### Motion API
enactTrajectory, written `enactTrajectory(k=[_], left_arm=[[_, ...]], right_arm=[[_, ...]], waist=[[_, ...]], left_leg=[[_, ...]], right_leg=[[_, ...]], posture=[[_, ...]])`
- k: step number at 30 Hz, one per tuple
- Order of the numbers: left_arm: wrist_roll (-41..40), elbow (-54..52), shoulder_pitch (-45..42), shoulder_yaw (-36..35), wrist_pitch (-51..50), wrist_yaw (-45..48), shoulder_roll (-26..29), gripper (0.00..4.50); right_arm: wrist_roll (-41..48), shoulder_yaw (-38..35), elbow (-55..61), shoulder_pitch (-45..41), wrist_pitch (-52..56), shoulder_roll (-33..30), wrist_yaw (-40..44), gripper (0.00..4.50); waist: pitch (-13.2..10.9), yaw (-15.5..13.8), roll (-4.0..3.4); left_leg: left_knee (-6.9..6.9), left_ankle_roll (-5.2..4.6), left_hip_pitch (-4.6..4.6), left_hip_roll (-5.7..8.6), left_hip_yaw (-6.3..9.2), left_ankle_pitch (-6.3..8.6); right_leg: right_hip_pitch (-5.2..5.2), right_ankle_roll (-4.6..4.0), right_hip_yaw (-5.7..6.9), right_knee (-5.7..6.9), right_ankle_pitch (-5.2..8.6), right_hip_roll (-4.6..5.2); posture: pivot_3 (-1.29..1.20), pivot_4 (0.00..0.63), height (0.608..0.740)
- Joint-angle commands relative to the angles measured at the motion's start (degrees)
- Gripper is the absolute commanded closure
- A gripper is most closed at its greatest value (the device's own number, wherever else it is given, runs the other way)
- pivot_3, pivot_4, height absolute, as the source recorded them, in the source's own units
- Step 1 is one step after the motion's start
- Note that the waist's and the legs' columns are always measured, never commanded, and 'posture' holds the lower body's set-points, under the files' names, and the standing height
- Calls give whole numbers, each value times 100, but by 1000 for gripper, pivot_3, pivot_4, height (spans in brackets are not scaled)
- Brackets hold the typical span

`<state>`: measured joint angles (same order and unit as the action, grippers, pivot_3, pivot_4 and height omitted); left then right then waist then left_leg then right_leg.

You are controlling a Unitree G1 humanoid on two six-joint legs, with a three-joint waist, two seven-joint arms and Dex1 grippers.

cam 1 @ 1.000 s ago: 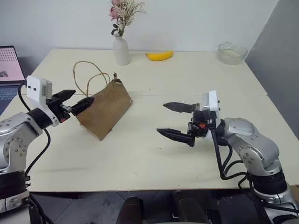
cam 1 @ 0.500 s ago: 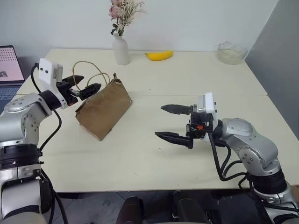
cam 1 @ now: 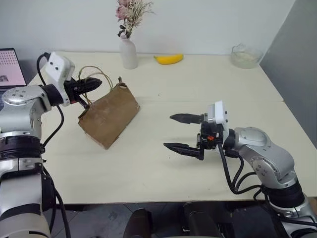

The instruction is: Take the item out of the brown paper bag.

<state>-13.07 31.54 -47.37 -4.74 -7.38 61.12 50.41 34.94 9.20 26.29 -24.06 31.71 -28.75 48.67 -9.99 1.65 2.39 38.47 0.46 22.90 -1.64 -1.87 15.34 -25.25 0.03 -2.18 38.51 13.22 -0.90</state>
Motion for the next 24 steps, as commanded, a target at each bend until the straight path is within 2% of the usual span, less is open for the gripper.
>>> enactTrajectory(k=[1, 6, 12, 18, 24], left_arm=[[450, 183, -542, 119, 1257, 54, 133, 4486], [1233, 932, -1295, 480, 3397, -255, -36, 4486], [1418, 1696, -1916, 592, 4438, -498, -542, 4486], [1361, 2485, -2418, 596, 4362, -550, -1186, 4486], [1317, 3098, -3123, 529, 3763, -701, -1862, 4486]], right_arm=[[-76, -145, 280, 29, -198, -115, 61, 0], [-334, -258, 295, 206, -603, -211, 21, 0], [-370, -435, 499, 470, -680, -311, -74, 0], [-244, -750, 772, 794, -388, -380, -402, 0], [-205, -1047, 1097, 1217, -200, -455, -737, 0]], waist=[[-1, -1, 1], [-2, -22, 4], [-2, -21, 5], [-3, -12, 8], [-4, -11, 12]], left_leg=[[2, 0, 1, 0, 0, 0], [8, 0, 7, 4, -1, 0], [14, -1, 7, 3, -2, 0], [24, -1, 11, 6, -2, 1], [25, -1, 14, 8, 0, 1]], right_leg=[[0, 0, 0, 1, 0, 0], [0, 2, 0, -4, -1, 0], [1, 4, 0, 1, -2, 1], [3, 6, 2, 4, -3, -3], [2, 7, 3, 5, -2, -8]], posture=[[0, 150, 740], [0, 150, 740], [0, 150, 740], [0, 150, 740], [0, 150, 740]])
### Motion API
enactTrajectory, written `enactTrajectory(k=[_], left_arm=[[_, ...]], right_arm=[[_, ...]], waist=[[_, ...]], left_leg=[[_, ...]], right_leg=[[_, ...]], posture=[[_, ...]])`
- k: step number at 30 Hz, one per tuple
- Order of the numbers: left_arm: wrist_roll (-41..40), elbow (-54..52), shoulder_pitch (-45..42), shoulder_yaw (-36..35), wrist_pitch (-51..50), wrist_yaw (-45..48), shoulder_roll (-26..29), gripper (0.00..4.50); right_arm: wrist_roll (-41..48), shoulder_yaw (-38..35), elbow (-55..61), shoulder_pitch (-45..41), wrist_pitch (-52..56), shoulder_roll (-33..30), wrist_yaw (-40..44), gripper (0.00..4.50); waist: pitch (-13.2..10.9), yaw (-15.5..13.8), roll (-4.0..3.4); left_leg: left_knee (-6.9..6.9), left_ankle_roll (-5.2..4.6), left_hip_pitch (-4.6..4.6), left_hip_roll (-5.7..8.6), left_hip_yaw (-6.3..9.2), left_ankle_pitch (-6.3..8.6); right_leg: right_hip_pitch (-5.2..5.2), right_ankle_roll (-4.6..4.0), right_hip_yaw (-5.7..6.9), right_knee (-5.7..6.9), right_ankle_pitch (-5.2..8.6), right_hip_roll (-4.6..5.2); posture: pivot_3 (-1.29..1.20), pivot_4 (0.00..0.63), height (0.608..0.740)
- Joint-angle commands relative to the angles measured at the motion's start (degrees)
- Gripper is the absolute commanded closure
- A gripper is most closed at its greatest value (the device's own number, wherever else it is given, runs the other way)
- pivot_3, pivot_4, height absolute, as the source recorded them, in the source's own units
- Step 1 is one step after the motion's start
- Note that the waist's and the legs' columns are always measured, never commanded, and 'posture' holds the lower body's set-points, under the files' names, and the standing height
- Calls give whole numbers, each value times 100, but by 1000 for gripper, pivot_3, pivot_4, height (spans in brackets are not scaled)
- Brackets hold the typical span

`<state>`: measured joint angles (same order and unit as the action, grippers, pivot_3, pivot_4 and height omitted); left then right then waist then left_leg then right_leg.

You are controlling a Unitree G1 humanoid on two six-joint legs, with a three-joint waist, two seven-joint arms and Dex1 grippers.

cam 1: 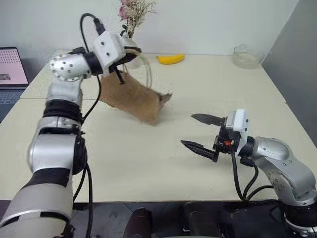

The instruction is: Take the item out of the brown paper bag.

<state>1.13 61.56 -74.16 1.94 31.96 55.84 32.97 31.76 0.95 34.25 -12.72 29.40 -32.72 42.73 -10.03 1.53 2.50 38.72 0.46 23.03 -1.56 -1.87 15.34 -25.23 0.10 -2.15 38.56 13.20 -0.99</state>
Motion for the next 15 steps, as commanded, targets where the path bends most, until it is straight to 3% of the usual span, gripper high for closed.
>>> enactTrajectory(k=[1, 15], left_arm=[[-98, 191, -524, -147, -225, -209, -209, 4486], [7, 1001, -1019, -134, -326, -631, -1217, 4486]], right_arm=[[101, -239, 323, 124, 44, -62, -184, 0], [64, -412, 567, 541, 113, -41, -703, 0]], waist=[[-1, 2, 1], [-1, 16, 2]], left_leg=[[0, 0, 0, 0, 1, 0], [-1, 0, -2, 4, 1, 0]], right_leg=[[0, 0, 0, -1, 0, -2], [2, 3, -3, 1, 1, -8]], posture=[[0, 150, 740], [0, 150, 740]])
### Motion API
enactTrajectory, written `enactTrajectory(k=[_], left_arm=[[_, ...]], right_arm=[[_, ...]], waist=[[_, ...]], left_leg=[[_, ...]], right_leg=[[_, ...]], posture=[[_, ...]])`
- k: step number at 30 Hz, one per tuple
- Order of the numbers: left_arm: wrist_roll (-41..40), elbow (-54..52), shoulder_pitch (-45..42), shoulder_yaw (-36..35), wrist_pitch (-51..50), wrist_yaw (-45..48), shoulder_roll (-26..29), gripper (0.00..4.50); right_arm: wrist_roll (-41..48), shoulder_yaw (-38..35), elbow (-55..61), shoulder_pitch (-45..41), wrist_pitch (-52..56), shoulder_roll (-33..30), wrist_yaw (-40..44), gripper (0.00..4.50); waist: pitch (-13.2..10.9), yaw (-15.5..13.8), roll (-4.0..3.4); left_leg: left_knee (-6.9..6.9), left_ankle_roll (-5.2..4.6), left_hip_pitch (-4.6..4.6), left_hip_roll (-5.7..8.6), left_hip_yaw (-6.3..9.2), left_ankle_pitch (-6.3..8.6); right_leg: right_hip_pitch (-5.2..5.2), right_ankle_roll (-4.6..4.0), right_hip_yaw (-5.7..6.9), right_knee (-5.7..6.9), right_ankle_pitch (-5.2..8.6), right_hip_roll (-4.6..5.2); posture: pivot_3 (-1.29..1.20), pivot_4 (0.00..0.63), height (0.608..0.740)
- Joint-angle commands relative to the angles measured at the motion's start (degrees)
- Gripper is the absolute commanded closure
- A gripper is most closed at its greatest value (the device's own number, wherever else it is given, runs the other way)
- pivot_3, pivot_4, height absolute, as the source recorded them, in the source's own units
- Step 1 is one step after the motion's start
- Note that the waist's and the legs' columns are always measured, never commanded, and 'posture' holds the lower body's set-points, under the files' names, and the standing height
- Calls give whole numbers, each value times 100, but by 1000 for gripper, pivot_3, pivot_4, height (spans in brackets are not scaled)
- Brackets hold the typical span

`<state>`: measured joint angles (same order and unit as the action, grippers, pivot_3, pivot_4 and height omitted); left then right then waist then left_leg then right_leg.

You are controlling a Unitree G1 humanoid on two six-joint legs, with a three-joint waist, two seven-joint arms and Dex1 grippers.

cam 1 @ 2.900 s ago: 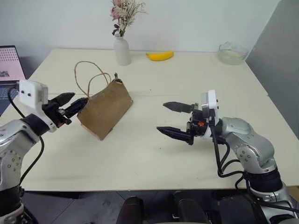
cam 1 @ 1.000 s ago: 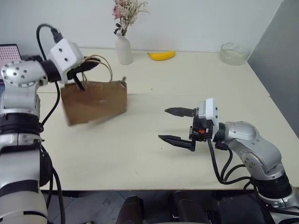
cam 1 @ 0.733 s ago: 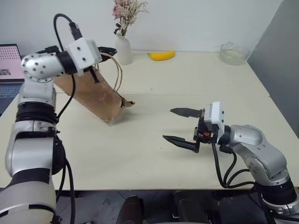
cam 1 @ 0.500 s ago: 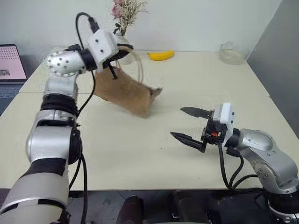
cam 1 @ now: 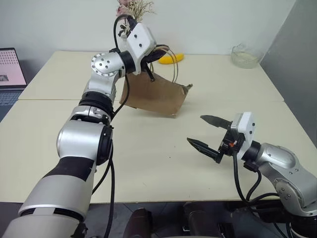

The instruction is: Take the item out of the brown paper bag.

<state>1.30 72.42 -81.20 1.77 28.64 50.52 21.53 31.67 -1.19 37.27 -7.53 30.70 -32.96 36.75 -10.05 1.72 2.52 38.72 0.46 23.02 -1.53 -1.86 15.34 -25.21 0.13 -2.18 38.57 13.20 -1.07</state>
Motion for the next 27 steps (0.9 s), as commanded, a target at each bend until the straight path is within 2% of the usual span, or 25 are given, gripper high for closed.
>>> enactTrajectory(k=[1, 15, 27], left_arm=[[10, -59, -312, -100, -39, -123, -125, 4486], [203, -18, 133, -51, -409, -149, -390, 4486], [-50, 67, -260, -508, -1095, -740, -478, 4486]], right_arm=[[70, -212, 284, 68, -16, -18, -137, 0], [43, -213, 387, 343, -78, -25, -272, 0], [50, -194, 354, 321, -76, -29, -255, 0]], waist=[[0, -2, 0], [0, 5, 0], [0, -2, 1]], left_leg=[[0, 0, 0, 1, -1, 0], [1, 0, -3, 1, -2, 0], [2, 0, -3, 2, 0, 0]], right_leg=[[0, 0, -1, 0, 0, 0], [2, 2, -5, 2, 0, -3], [3, 2, -3, 2, 0, -3]], posture=[[0, 150, 740], [0, 150, 740], [0, 150, 740]])
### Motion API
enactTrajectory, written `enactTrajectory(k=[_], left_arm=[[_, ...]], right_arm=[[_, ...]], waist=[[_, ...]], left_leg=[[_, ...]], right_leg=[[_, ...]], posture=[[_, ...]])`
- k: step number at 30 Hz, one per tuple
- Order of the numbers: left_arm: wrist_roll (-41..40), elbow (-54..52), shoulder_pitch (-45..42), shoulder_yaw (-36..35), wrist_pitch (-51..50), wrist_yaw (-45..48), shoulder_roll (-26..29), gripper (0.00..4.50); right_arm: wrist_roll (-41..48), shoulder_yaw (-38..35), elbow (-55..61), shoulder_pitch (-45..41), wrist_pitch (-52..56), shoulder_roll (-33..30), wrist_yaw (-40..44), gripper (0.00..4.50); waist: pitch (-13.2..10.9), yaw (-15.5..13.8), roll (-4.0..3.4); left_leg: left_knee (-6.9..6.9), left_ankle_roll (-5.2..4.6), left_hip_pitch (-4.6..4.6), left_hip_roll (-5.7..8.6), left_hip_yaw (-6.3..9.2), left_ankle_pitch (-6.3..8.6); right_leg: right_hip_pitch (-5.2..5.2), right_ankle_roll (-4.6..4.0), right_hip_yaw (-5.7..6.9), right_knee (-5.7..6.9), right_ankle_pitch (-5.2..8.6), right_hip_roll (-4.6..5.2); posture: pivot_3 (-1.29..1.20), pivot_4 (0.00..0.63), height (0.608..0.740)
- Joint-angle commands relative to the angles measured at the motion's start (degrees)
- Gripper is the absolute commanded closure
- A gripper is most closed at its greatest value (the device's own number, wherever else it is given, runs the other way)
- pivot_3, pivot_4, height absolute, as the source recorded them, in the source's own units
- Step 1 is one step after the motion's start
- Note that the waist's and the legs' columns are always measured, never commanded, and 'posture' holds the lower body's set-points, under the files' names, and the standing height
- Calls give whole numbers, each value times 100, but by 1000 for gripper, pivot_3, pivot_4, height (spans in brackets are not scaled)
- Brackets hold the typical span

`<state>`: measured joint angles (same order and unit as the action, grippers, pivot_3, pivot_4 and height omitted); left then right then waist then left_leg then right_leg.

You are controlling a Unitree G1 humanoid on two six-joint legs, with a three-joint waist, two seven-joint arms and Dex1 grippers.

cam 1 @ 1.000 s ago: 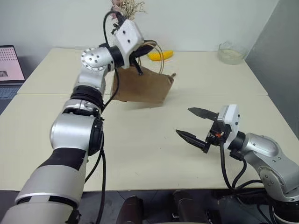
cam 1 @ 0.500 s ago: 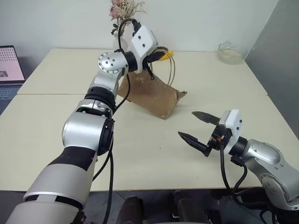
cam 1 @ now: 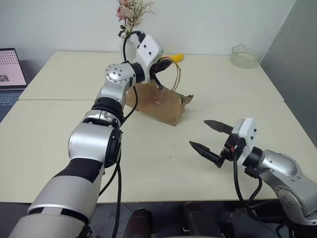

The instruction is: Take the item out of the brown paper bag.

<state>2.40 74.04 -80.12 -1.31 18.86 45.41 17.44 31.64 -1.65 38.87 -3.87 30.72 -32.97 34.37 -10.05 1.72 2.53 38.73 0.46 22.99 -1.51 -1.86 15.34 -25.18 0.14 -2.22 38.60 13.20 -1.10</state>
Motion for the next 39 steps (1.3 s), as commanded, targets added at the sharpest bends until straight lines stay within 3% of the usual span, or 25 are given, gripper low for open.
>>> enactTrajectory(k=[1, 18, 39], left_arm=[[-160, -93, -385, -224, -142, -255, -79, 4486], [-49, -77, -354, -325, -252, -392, -392, 4486], [76, -368, 220, -71, -270, 126, 154, 4486]], right_arm=[[53, -147, 200, -41, -77, -29, -18, 0], [109, -188, 321, -23, 45, -62, -163, 0], [50, -29, 76, -288, 39, -23, -95, 0]], waist=[[0, -2, 0], [0, 1, 0], [1, -7, 1]], left_leg=[[0, 0, 1, 0, 0, 0], [1, 0, -2, 1, -1, 0], [5, 1, -3, 1, 0, 0]], right_leg=[[0, 0, 0, 0, 0, 0], [0, 0, -2, 2, 0, 0], [0, 0, -2, 11, 0, 1]], posture=[[0, 150, 740], [0, 150, 740], [0, 150, 740]])
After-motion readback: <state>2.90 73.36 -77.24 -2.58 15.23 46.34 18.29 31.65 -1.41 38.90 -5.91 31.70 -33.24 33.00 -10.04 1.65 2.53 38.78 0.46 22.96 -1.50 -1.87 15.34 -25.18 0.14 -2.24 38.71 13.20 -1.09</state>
